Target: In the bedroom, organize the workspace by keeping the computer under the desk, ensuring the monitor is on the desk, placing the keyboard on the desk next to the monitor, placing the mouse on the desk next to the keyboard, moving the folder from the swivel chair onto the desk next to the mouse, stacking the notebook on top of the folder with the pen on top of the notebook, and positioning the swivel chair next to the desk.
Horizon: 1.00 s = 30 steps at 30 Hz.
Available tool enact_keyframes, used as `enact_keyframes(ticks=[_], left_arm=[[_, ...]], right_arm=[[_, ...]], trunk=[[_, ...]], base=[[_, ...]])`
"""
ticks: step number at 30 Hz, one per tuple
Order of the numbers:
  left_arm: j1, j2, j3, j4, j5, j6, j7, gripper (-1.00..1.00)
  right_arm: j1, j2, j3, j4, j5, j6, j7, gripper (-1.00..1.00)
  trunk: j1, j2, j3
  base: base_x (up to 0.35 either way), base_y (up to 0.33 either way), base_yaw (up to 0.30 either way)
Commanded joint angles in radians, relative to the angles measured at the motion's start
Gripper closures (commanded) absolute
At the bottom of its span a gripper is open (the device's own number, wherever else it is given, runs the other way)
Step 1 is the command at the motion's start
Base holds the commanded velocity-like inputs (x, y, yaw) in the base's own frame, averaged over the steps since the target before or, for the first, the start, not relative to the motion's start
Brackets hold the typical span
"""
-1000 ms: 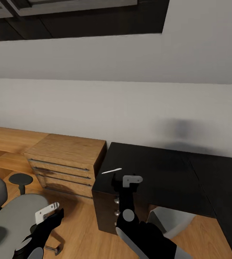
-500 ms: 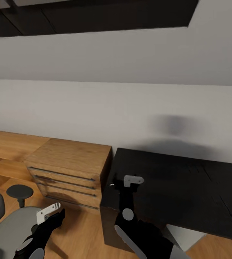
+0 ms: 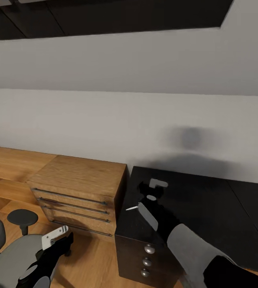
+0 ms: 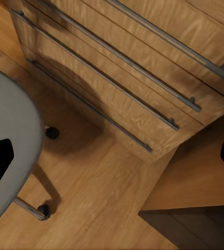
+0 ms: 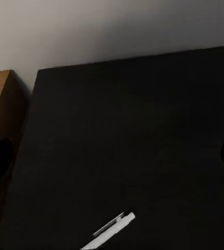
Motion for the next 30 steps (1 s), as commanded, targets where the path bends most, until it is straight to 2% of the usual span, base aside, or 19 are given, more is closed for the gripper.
enact_keyframes(ticks=[1,2,5,6,9,16,30], left_arm=[[-0.001,0.001,-0.007,-0.002,0.004,0.003,0.008,-1.0],[-0.001,0.001,-0.015,-0.003,0.004,0.003,0.008,-1.0],[-0.001,0.001,-0.019,-0.003,0.004,0.003,0.008,-1.0],[-0.001,0.001,-0.057,-0.003,0.004,0.001,0.009,-1.0],[-0.001,0.001,-0.073,-0.002,0.004,0.0,0.01,-1.0],[-0.001,0.0,-0.076,0.0,0.005,0.0,0.009,-1.0],[-0.001,0.0,-0.076,0.0,0.005,0.0,0.009,-1.0]], right_arm=[[-0.042,0.0,-0.007,0.05,-0.046,0.01,-0.002,-1.0],[-0.133,0.0,-0.025,0.167,-0.174,0.099,0.002,-1.0],[-0.149,0.0,-0.028,0.192,-0.241,0.167,-0.001,-1.0],[-0.157,0.0,-0.029,0.209,-0.314,0.233,-0.002,-1.0],[-0.154,0.0,-0.028,0.212,-0.33,0.25,-0.002,-1.0],[-0.146,0.0,-0.029,0.214,-0.333,0.247,-0.001,-1.0],[-0.139,0.0,-0.032,0.216,-0.331,0.242,-0.001,-1.0]], trunk=[[0.0,-0.001,-0.001],[0.0,-0.001,-0.001],[0.0,-0.001,-0.001],[0.0,-0.001,-0.001],[0.0,-0.001,-0.001],[0.0,-0.001,-0.001],[0.0,-0.001,-0.001]], base=[[0.001,0.001,0.0],[0.0,0.0,0.0],[0.0,0.0,0.0],[0.0,0.0,0.0],[0.0,0.0,0.0],[0.0,0.0,0.017],[0.0,0.0,0.214]])
